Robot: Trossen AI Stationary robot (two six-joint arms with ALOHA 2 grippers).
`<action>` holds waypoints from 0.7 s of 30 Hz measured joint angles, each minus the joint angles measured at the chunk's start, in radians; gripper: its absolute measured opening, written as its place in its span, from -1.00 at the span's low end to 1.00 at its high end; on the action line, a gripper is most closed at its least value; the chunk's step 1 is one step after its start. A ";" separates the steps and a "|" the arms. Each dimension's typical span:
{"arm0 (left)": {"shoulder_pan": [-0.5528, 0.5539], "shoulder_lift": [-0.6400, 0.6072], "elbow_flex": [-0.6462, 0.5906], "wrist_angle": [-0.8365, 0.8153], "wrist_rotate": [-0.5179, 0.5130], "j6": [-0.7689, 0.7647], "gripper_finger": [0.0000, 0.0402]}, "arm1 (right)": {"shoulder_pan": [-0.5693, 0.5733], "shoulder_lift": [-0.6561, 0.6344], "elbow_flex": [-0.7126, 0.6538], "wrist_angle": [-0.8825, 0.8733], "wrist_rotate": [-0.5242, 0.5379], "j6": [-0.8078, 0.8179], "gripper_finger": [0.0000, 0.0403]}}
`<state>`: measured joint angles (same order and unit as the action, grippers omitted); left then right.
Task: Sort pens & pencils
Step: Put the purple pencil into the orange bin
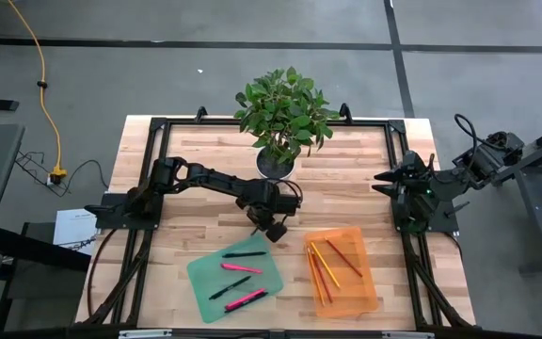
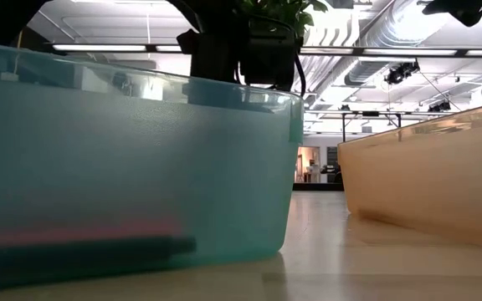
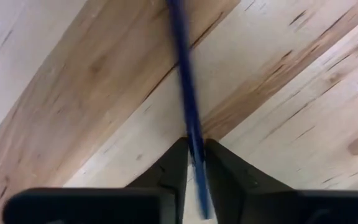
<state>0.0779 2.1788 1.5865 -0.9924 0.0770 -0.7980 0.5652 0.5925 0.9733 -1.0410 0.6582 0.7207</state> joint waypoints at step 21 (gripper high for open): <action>0.000 0.001 0.027 -0.043 -0.053 0.092 -0.94 | 0.000 0.000 0.000 0.007 0.001 0.004 -0.28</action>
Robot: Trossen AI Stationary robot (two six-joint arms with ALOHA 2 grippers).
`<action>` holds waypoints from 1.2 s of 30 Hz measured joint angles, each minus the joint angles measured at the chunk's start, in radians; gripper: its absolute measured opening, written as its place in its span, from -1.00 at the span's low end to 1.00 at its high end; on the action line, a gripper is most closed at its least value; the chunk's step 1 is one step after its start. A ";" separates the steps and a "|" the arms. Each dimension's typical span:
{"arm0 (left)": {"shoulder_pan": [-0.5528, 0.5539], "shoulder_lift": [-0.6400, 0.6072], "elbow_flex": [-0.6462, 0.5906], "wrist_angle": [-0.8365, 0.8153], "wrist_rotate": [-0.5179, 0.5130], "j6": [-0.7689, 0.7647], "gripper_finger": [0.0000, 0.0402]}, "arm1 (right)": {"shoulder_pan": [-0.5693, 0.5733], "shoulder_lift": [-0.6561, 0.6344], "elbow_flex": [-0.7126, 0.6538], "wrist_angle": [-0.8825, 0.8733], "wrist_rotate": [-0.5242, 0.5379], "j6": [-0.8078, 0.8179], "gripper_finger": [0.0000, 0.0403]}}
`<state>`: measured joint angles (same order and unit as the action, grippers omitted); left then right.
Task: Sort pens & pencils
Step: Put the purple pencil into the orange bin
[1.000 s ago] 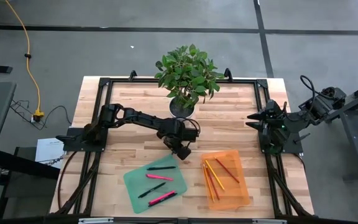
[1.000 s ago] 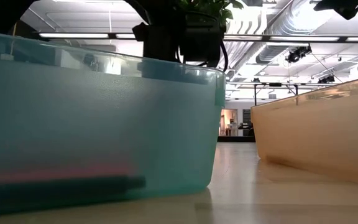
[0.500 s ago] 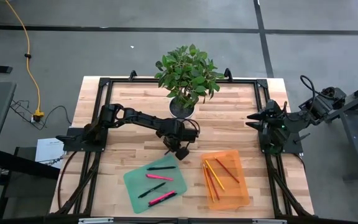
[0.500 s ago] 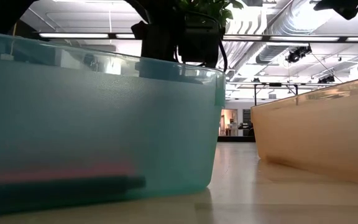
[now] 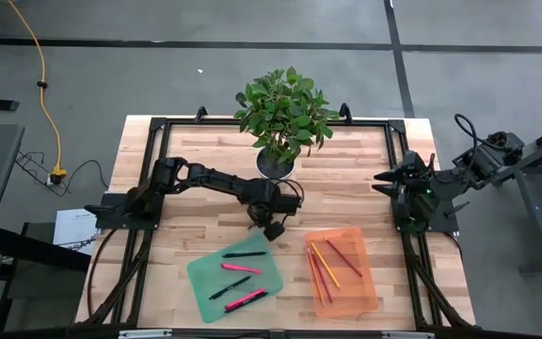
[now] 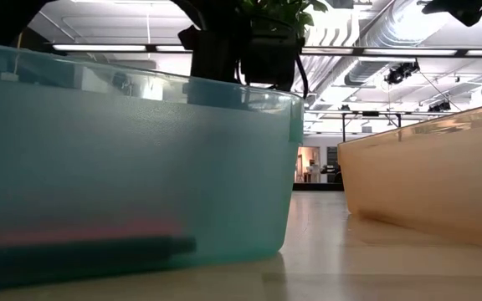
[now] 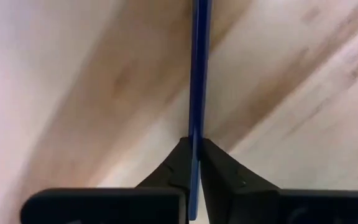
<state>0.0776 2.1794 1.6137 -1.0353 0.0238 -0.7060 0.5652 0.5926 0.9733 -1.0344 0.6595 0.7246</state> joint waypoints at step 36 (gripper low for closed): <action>-0.031 -0.007 0.480 -0.258 -0.121 0.213 -1.00 | 0.000 0.000 0.000 0.007 0.005 0.000 -0.28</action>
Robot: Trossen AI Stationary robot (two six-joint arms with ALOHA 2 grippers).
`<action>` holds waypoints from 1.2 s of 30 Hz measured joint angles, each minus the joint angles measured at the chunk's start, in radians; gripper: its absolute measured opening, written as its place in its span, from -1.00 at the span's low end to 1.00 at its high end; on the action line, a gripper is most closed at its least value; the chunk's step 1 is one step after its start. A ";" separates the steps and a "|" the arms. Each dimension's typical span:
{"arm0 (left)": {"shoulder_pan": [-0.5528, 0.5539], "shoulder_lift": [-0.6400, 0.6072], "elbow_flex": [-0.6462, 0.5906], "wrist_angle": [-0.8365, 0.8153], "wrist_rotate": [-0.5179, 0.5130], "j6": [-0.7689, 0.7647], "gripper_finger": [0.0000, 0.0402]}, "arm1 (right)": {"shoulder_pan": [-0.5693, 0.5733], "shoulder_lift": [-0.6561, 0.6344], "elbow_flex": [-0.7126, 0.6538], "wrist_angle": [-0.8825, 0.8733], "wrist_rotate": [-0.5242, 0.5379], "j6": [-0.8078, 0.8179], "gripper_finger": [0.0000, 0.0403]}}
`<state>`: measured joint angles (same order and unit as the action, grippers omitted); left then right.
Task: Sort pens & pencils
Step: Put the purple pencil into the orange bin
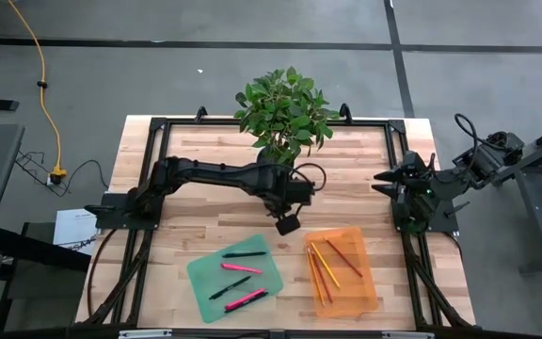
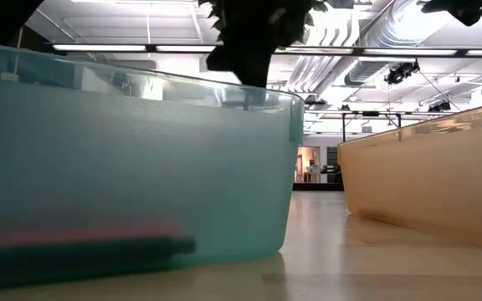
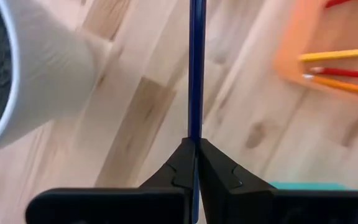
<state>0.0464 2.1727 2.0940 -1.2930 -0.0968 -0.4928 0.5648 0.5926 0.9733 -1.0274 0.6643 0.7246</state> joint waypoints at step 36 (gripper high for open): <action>-0.128 -0.123 0.263 0.183 -0.168 0.175 -0.99 | 0.000 0.210 -0.001 0.491 -0.145 -0.166 -0.28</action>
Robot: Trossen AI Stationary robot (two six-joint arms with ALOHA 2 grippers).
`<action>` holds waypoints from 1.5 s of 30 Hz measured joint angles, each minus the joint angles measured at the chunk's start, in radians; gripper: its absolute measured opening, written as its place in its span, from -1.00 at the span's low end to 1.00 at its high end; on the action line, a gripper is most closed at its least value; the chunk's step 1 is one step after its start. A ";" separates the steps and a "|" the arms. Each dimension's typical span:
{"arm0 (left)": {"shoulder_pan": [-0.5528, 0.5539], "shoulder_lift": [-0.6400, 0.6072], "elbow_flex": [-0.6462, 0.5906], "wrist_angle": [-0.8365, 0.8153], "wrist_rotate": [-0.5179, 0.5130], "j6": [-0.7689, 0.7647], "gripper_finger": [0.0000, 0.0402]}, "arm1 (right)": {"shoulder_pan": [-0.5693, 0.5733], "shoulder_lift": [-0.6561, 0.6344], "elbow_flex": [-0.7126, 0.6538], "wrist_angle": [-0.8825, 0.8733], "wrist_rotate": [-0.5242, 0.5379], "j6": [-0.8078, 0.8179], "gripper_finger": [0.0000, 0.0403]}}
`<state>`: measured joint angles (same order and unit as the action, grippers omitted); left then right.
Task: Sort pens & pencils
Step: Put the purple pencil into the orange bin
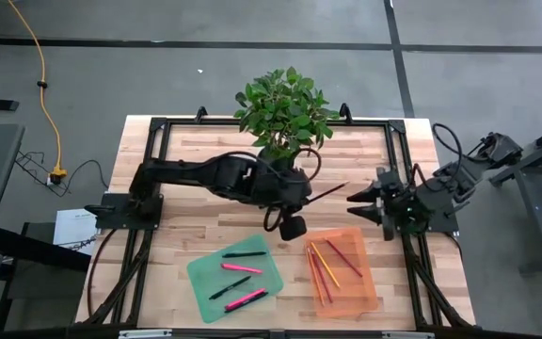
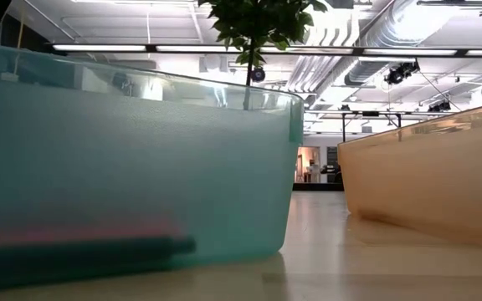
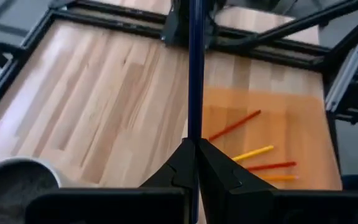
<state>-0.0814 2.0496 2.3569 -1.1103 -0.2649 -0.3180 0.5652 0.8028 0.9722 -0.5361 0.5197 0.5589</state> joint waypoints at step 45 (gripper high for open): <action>-0.052 -0.071 -0.001 0.174 -0.014 0.131 -1.00 | -0.043 0.121 0.000 0.581 0.029 -0.344 -0.28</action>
<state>-0.1329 1.9785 2.3562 -0.9363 -0.2784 -0.1875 0.5217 0.9237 0.9718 0.0452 0.5484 0.2150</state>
